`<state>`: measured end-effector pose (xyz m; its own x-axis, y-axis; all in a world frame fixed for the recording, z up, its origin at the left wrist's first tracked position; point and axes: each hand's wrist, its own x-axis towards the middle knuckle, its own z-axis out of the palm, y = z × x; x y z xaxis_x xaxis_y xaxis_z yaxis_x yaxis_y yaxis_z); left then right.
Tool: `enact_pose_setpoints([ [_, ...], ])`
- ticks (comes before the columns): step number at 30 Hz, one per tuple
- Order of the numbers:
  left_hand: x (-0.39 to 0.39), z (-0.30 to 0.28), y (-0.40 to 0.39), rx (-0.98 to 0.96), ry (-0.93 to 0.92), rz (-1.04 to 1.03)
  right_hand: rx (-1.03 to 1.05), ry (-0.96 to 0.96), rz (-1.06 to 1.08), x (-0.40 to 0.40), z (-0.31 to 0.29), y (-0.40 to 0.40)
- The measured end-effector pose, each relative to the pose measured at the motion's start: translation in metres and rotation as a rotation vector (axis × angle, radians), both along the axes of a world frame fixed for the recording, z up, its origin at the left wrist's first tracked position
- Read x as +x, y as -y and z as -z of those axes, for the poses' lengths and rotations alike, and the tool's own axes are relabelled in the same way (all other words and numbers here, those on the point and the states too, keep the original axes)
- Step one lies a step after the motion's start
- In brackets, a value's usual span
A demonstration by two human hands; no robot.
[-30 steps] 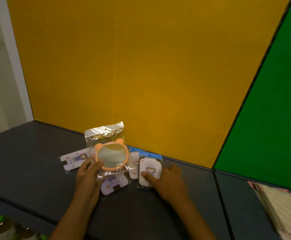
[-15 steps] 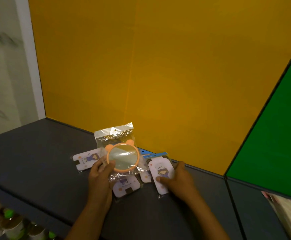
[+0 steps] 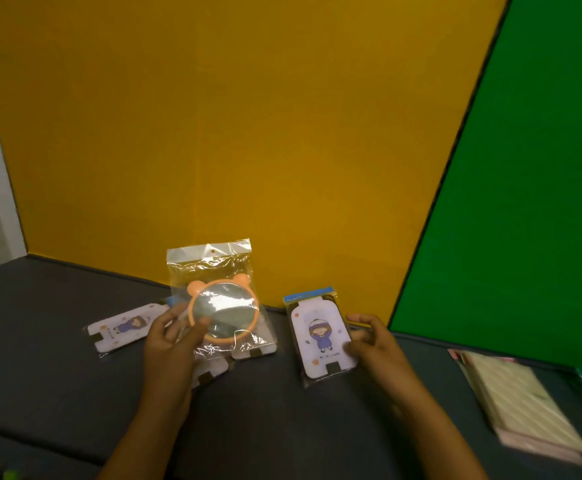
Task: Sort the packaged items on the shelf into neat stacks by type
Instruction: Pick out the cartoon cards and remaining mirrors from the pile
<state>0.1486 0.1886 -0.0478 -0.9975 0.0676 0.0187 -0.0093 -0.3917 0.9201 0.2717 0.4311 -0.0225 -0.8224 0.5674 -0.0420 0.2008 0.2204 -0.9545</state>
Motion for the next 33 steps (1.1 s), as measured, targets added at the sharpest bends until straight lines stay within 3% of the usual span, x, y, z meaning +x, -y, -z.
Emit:
enact_pose_setpoints([
  [14,0.134,-0.022,-0.093,0.006,-0.102,0.232,0.019,-0.251,0.174,0.185,-0.013,-0.068],
  [33,0.319,-0.018,-0.234,0.12,-0.141,0.529,0.083,-0.364,0.52,0.428,-0.008,-0.15],
])
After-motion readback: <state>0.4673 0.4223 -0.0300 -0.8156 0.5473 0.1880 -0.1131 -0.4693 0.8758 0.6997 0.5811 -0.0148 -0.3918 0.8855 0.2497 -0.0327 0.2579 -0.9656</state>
